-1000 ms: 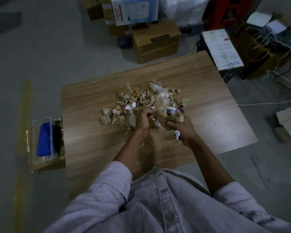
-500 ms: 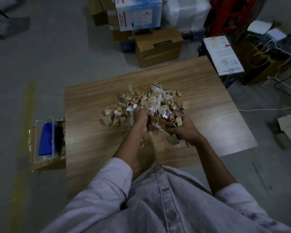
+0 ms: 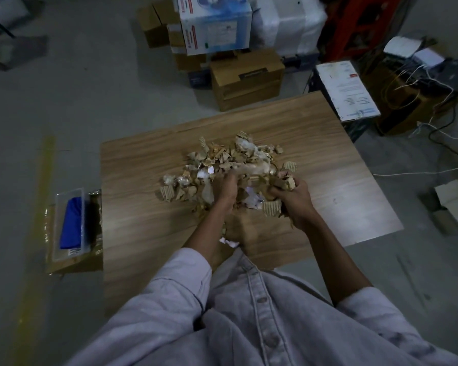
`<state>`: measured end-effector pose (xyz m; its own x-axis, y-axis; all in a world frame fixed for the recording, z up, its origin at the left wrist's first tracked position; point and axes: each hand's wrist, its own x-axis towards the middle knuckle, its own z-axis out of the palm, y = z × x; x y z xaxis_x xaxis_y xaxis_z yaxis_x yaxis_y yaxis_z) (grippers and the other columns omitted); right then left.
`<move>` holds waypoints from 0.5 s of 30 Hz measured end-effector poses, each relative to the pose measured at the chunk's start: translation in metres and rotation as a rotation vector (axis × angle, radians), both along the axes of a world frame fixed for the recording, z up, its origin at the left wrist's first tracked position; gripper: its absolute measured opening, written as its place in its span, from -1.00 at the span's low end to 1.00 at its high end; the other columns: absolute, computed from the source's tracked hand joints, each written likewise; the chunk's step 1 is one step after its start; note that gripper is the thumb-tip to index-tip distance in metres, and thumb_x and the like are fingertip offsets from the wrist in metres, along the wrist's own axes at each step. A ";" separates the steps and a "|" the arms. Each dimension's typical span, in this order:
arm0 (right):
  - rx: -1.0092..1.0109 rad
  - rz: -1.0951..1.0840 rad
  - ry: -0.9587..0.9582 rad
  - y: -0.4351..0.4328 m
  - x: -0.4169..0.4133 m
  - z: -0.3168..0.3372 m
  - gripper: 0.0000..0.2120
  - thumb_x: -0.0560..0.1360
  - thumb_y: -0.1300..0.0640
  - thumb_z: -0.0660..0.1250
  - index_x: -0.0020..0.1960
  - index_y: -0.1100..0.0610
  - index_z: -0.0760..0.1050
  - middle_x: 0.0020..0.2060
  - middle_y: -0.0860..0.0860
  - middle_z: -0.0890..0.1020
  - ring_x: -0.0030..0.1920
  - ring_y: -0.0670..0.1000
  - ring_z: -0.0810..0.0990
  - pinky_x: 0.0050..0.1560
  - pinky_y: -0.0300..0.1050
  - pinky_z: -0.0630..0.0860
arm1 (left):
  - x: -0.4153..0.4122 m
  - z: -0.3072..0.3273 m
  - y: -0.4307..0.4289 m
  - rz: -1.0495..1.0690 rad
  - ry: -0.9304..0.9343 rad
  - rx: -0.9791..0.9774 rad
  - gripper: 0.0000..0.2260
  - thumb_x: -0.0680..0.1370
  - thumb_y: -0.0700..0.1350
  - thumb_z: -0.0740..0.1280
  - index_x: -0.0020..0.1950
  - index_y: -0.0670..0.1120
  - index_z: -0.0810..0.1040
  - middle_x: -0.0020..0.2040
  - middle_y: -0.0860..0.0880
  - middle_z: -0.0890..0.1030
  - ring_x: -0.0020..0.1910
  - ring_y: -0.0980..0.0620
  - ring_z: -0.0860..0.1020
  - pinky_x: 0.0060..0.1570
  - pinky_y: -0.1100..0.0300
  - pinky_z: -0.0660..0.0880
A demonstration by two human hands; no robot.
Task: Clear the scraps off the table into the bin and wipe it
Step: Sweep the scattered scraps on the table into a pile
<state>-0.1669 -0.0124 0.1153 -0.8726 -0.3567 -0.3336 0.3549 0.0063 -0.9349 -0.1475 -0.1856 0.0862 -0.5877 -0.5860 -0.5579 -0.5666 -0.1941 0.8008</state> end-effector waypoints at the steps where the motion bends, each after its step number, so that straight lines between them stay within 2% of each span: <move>1: 0.007 -0.058 0.001 -0.003 0.000 0.000 -0.71 0.44 0.45 0.45 -0.02 0.09 0.58 -0.16 0.01 0.70 -0.04 0.07 0.67 0.02 0.07 0.60 | 0.002 -0.002 0.005 -0.062 0.006 -0.012 -0.71 0.59 0.02 0.28 -0.26 -0.11 0.49 -0.31 -0.07 0.51 -0.31 -0.02 0.45 -0.26 0.11 0.31; 3: -0.001 -0.118 0.008 -0.008 0.001 -0.001 -0.73 0.44 0.41 0.48 0.05 0.13 0.58 -0.13 0.01 0.72 -0.04 0.09 0.69 0.03 0.11 0.62 | 0.004 -0.006 0.015 -0.185 0.005 -0.009 -0.69 0.58 0.11 0.29 -0.22 -0.07 0.58 -0.26 -0.10 0.58 -0.27 0.00 0.52 -0.22 0.11 0.39; 7: -0.020 -0.102 -0.009 -0.015 0.006 -0.002 -0.73 0.42 0.32 0.52 0.00 0.04 0.56 -0.15 0.03 0.69 -0.08 0.10 0.68 0.00 0.13 0.62 | 0.008 0.013 0.025 -0.322 0.014 0.083 -0.77 0.63 -0.09 0.18 -0.17 -0.11 0.51 -0.26 -0.14 0.52 -0.30 -0.01 0.46 -0.32 0.19 0.35; 9: -0.042 -0.068 0.000 -0.019 0.011 -0.003 -0.74 0.36 0.23 0.54 -0.01 0.02 0.59 -0.13 0.04 0.70 -0.05 0.13 0.69 0.02 0.13 0.64 | 0.008 0.020 0.027 -0.345 0.002 0.140 -0.78 0.61 -0.12 0.15 -0.17 -0.12 0.49 -0.22 -0.15 0.49 -0.25 -0.03 0.45 -0.26 0.14 0.37; 10: -0.057 -0.068 -0.002 -0.020 0.013 -0.003 -0.73 0.36 0.21 0.54 0.01 0.03 0.60 -0.11 0.06 0.71 -0.02 0.16 0.70 0.04 0.15 0.64 | 0.008 0.022 0.027 -0.351 -0.007 0.176 -0.77 0.61 -0.10 0.13 -0.11 -0.13 0.53 -0.17 -0.17 0.51 -0.19 -0.06 0.48 -0.19 0.10 0.42; 13: -0.054 -0.121 0.017 -0.025 0.015 -0.005 -0.71 0.38 0.27 0.55 0.07 0.16 0.60 -0.08 0.11 0.73 -0.01 0.17 0.71 0.04 0.15 0.64 | 0.009 0.024 0.033 -0.265 -0.030 0.300 -0.60 0.61 0.01 0.10 0.15 -0.20 0.62 0.00 -0.20 0.67 0.02 -0.16 0.63 0.01 -0.05 0.58; 15: -0.021 -0.178 0.070 -0.031 0.016 -0.005 -0.75 0.41 0.37 0.53 -0.01 0.13 0.60 -0.17 -0.01 0.72 -0.10 0.04 0.71 -0.07 -0.01 0.63 | 0.009 0.022 0.042 -0.116 -0.024 0.400 -0.56 0.61 0.04 0.09 0.12 -0.21 0.65 0.08 -0.24 0.69 0.12 -0.21 0.65 0.10 -0.10 0.60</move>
